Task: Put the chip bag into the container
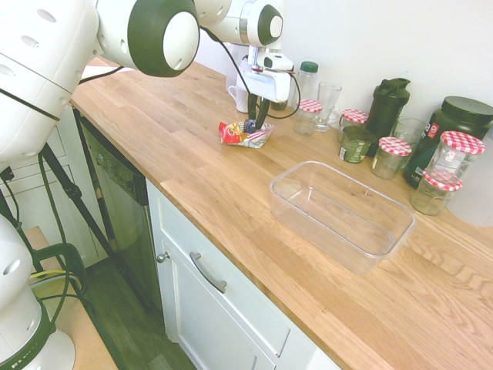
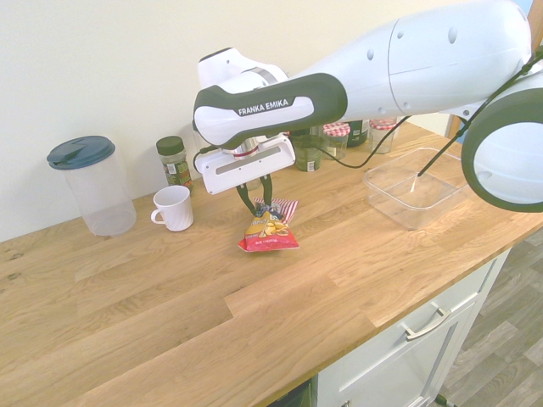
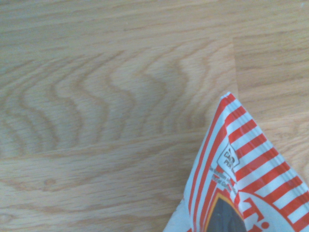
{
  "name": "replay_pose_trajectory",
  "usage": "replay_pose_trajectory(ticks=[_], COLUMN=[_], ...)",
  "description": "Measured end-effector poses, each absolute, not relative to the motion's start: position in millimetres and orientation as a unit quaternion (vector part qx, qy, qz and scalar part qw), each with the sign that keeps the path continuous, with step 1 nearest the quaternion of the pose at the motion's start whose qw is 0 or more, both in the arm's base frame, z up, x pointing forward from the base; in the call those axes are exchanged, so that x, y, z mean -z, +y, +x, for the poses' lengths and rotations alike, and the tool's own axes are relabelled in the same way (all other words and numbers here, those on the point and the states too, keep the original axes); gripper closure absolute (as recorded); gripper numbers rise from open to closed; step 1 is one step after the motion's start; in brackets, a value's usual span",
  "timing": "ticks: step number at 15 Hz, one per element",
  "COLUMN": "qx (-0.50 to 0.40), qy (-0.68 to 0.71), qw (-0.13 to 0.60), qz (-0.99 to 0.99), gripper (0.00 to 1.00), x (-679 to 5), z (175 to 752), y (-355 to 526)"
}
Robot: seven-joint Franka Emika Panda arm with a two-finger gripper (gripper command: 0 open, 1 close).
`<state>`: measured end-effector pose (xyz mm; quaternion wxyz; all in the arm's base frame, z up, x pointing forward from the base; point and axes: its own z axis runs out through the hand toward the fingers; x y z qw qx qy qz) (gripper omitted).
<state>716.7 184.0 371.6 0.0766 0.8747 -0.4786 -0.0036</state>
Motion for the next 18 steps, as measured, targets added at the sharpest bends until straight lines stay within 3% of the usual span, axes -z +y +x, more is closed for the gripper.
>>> replay_pose_trajectory(ticks=[6,12,18], qx=[-0.002,-0.047,-0.048], qy=[-0.473,-0.475,-0.527], qw=[0.067,0.031,-0.003], qz=[0.878,0.878,0.848], gripper=[1.00,1.00,1.00], x=[-388.1,-495.6,-563.8], z=[715.5,686.8,628.9], y=[183.9,177.3,36.1])
